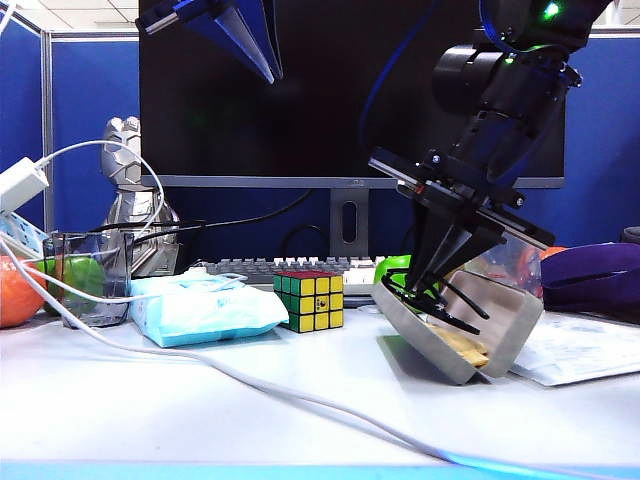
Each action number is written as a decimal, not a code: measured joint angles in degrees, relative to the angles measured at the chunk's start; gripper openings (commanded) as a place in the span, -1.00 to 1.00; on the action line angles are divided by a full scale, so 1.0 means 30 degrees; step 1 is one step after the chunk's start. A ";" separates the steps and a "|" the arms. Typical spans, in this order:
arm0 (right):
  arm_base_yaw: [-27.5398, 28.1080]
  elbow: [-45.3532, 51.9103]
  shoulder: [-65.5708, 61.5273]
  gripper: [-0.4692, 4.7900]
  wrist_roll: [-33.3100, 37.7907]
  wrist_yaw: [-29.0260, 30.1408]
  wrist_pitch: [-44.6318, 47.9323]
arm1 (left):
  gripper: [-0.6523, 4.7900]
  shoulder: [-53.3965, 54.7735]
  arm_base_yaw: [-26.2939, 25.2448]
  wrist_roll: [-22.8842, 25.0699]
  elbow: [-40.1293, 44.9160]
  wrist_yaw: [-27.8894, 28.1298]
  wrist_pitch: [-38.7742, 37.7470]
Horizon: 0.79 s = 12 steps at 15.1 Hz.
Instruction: Pick up the glasses, fold the temples of the glasses, place the glasses into the glasses case, and finally close the glasses case.
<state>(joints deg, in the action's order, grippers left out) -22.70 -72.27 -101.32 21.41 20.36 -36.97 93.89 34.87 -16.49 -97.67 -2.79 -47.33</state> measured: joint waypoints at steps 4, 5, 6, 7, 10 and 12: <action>0.0000 0.0007 -0.0007 -0.83 0.1275 0.0066 0.0794 | -0.57 0.0000 0.0007 0.0000 0.0007 0.0000 0.0000; 0.0000 0.0007 -0.0022 -0.83 0.1443 0.0066 0.0816 | -0.57 0.0000 0.0000 0.0000 0.0007 0.0000 0.0000; 0.0000 0.0007 -0.0117 -0.83 0.1683 0.0058 0.0816 | -0.57 0.0000 0.0000 0.0000 0.0000 0.0000 0.0000; 0.0000 0.0007 -0.0233 -0.83 0.1880 0.0058 0.0801 | -0.57 0.0000 0.0007 0.0000 0.0000 0.0000 0.0000; 0.0000 0.0124 -0.0240 -0.83 0.1996 0.0073 0.0809 | -0.57 0.0000 0.0007 0.0000 0.0000 0.0000 0.0000; 0.0000 0.0554 -0.0240 -0.83 0.1996 0.0066 0.0838 | -0.57 0.0000 0.0000 0.0000 0.0000 0.0007 0.0000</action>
<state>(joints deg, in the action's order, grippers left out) -22.70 -70.61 -102.04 27.40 20.56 -34.46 93.89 34.87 -16.49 -97.67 -2.76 -47.33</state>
